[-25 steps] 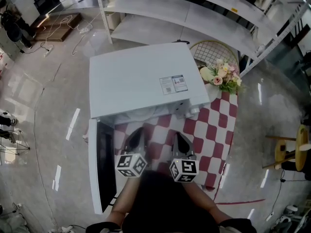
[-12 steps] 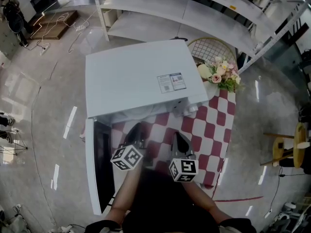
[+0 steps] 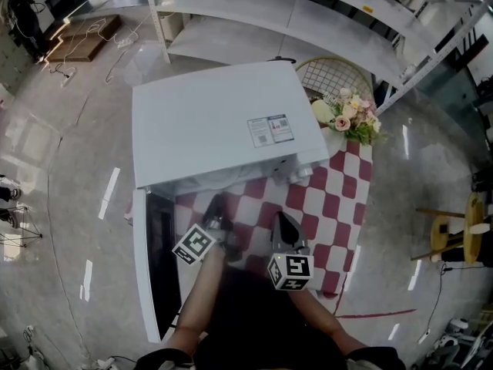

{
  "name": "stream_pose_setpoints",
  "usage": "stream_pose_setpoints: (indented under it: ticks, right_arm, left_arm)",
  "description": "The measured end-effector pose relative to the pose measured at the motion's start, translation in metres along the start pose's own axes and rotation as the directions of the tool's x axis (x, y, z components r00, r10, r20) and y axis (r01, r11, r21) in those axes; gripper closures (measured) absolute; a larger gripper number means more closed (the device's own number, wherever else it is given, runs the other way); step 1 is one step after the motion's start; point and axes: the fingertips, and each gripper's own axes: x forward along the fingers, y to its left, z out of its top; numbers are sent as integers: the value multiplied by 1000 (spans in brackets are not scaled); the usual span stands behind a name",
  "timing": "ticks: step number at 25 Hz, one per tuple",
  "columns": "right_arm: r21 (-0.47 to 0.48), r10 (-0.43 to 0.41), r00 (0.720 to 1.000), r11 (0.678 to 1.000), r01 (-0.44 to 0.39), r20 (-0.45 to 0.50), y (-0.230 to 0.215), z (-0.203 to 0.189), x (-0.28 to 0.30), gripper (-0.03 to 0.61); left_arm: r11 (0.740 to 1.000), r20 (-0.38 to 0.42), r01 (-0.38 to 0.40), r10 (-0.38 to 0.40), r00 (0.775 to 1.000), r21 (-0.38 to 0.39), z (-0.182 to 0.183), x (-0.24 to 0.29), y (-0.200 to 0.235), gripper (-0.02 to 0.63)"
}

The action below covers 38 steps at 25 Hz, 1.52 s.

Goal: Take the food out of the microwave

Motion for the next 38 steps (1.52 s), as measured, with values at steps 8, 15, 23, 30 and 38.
stream_pose_setpoints:
  ticks: [8, 15, 23, 30, 38]
  right_arm:
    - [2, -28, 1000, 1000, 28, -7, -8, -3, -2, 578]
    - [5, -43, 999, 999, 43, -7, -13, -4, -1, 577]
    - [3, -43, 999, 999, 43, -14, -13, -6, 3, 577]
    - [0, -45, 999, 999, 46, -17, -14, -6, 4, 577]
    - [-4, -38, 999, 999, 38, -27, -12, -9, 7, 577]
  left_arm:
    - [987, 15, 24, -22, 1000, -158, -2, 13, 6, 604]
    - [979, 40, 10, -2, 999, -205, -2, 19, 9, 596]
    - [961, 32, 22, -14, 999, -277, -2, 26, 6, 426]
    - [938, 20, -13, 21, 1000, -346, -3, 31, 18, 390]
    - [924, 24, -45, 59, 998, -381, 3, 35, 23, 407]
